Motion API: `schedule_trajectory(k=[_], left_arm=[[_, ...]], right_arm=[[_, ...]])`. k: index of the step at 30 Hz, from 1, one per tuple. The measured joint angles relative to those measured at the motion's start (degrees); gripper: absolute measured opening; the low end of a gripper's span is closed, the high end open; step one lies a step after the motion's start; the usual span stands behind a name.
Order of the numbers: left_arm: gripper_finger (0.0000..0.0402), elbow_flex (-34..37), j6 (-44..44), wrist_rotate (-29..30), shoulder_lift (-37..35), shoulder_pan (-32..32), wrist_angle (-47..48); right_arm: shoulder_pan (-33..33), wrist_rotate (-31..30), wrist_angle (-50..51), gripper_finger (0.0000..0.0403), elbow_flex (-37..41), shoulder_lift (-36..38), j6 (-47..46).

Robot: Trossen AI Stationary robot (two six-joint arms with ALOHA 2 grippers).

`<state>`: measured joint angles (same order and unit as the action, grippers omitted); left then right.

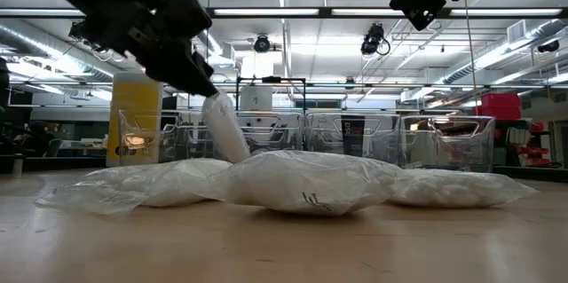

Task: Pick & Place Travel size toiletries
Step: Put the white cotton pack into the left transparent bin

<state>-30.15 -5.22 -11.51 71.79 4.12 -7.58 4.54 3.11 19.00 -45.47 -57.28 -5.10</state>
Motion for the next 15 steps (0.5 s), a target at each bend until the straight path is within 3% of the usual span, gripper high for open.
schedule_trajectory(k=[10, 15], left_arm=[[0.0003, -13.50, -7.81, 1.68, -2.53, 0.02, 21.73], [0.0004, -18.52, -10.45, 5.22, -2.53, 0.05, 25.83]], right_arm=[[0.00, 0.00, -0.39, 0.0008, 0.00, -0.02, 0.00], [0.01, 0.00, -0.56, 0.0006, 0.00, -0.02, 0.00]])
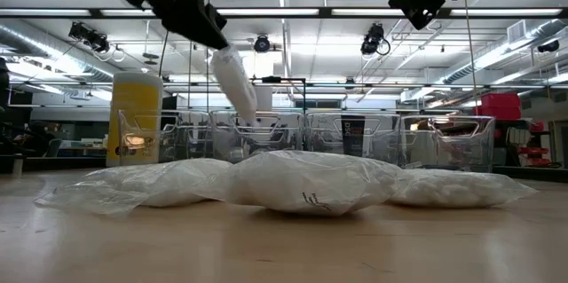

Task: Pick & Place Travel size toiletries
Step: Put the white cotton pack into the left transparent bin

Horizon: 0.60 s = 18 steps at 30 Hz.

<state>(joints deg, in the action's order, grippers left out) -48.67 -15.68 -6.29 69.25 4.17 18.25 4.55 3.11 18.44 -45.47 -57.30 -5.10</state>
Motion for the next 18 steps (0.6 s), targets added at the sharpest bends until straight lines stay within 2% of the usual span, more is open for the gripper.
schedule_trajectory(k=[6, 18], left_arm=[[0.0004, -3.52, -0.52, 1.18, 0.00, 1.41, 2.32], [0.0003, -4.15, -1.17, 1.16, 0.02, 5.76, 2.61]], right_arm=[[-0.01, -0.02, -0.89, 0.0007, 0.00, 0.00, 0.00], [-0.01, -0.02, -0.95, 0.0006, 0.00, 0.00, 0.00]])
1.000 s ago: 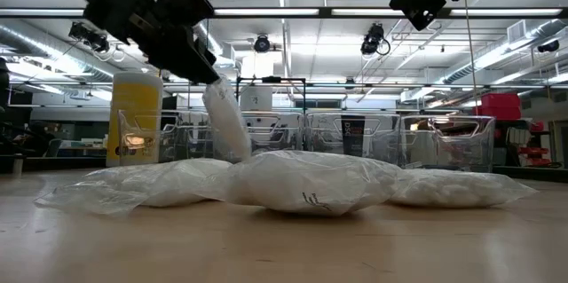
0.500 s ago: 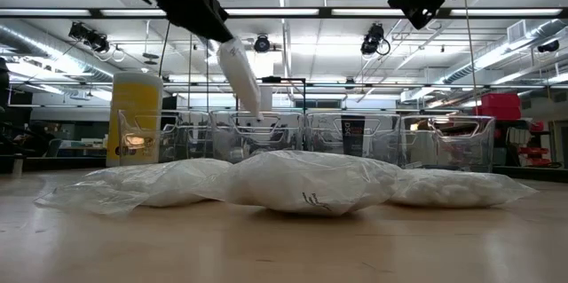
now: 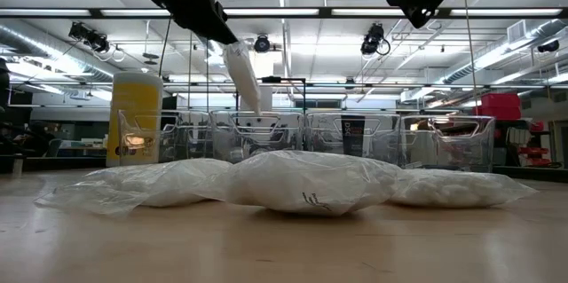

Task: Pick & Place Travel size toiletries
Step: Put the white cotton pack into the left transparent bin

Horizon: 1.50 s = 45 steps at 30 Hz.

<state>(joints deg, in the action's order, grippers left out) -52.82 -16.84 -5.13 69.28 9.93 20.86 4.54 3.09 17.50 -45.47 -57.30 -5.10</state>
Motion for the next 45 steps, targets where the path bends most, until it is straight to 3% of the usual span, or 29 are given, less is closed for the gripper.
schedule_trajectory(k=[7, 22, 30, 39, 45], left_arm=[[0.0002, 0.00, -0.81, 1.11, -1.84, 3.55, 0.26], [0.0001, 0.02, -0.78, 2.14, -12.77, 15.38, 4.01], [0.0001, 0.02, -0.96, 2.04, -13.44, 18.76, 5.64], [0.0000, 0.09, 6.28, 11.92, -12.28, 25.13, 11.59], [0.0000, 0.09, 7.61, 12.07, -10.25, 29.97, 11.43]], right_arm=[[0.02, -0.02, 0.00, 0.0006, 0.00, 0.00, 0.02], [0.00, -0.65, 0.00, 0.0007, 0.00, 0.00, 0.02], [0.00, -0.63, 0.02, 0.0007, 0.00, 0.00, 0.02], [0.01, -0.87, 0.02, 0.0007, 0.00, 0.00, 0.02], [0.00, -1.52, 0.02, 0.0006, 0.00, 0.00, 0.02]])
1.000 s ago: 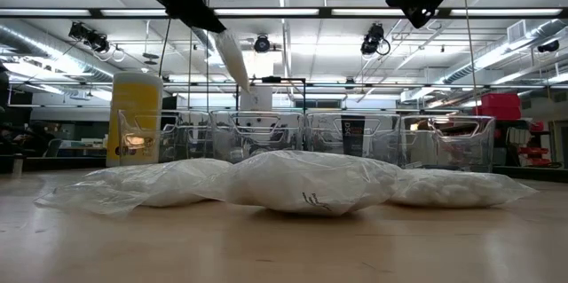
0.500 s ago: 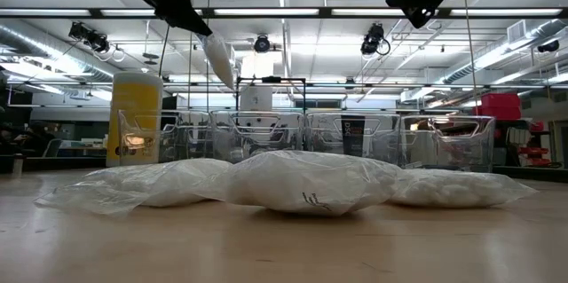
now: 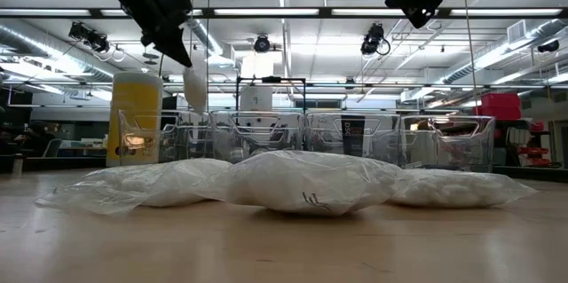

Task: Pick & Place Travel size toiletries
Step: Put the white cotton pack into the left transparent bin

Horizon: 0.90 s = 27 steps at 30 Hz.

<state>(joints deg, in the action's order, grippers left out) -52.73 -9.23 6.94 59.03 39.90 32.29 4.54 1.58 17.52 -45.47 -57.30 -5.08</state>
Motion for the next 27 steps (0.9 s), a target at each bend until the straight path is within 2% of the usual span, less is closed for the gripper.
schedule_trajectory(k=[6, 15, 18, 27], left_arm=[[0.0000, 0.02, -0.40, -0.38, 2.32, 2.94, -0.65], [0.0000, 0.19, -0.39, -4.13, 4.44, 4.82, -2.13], [0.0001, 1.61, 0.27, -6.75, 4.90, 4.83, -2.42], [0.0001, 8.57, 3.08, -7.02, 4.92, 4.78, -5.33]], right_arm=[[0.01, -0.01, 0.00, 0.0006, 0.00, 0.00, 0.00], [0.01, 0.01, 0.07, 0.0006, 0.00, 0.00, -0.01], [0.02, 0.01, 0.09, 0.0006, 0.00, 0.00, -0.07], [0.01, 0.03, 0.15, 0.0007, 0.00, 0.00, -0.22]])
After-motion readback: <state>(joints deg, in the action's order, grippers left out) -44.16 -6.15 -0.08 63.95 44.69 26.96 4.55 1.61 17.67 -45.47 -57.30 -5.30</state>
